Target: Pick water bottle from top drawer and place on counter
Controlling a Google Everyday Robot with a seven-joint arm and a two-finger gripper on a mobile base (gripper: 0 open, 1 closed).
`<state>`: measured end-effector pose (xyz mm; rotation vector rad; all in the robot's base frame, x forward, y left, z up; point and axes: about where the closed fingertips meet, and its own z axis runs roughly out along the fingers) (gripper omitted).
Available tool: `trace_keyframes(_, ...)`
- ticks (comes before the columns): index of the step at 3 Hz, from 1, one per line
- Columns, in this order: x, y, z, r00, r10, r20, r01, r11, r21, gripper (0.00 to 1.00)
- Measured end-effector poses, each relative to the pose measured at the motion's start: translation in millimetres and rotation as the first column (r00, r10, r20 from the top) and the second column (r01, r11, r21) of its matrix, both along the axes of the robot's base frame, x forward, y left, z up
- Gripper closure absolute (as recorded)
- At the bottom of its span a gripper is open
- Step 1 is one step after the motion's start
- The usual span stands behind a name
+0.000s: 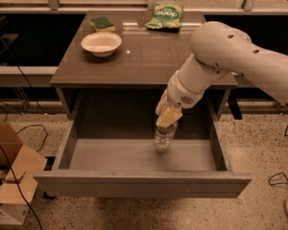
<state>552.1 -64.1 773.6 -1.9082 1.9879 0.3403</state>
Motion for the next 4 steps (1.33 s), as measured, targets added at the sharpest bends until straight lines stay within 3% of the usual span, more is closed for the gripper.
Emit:
trace_keyframes(2,-12.7,9.2,14.3,0.9991,0.041,-0.010,-0.041,0.997,0.070,1.00)
trace_keyframes(3,-20.6,14.3,32.6,0.9971,0.072,-0.023,-0.068,0.986,0.155,1.00)
trace_keyframes(4,-23.8,21.8,72.8,0.9953,0.095,-0.017,-0.086,0.957,0.277,1.00)
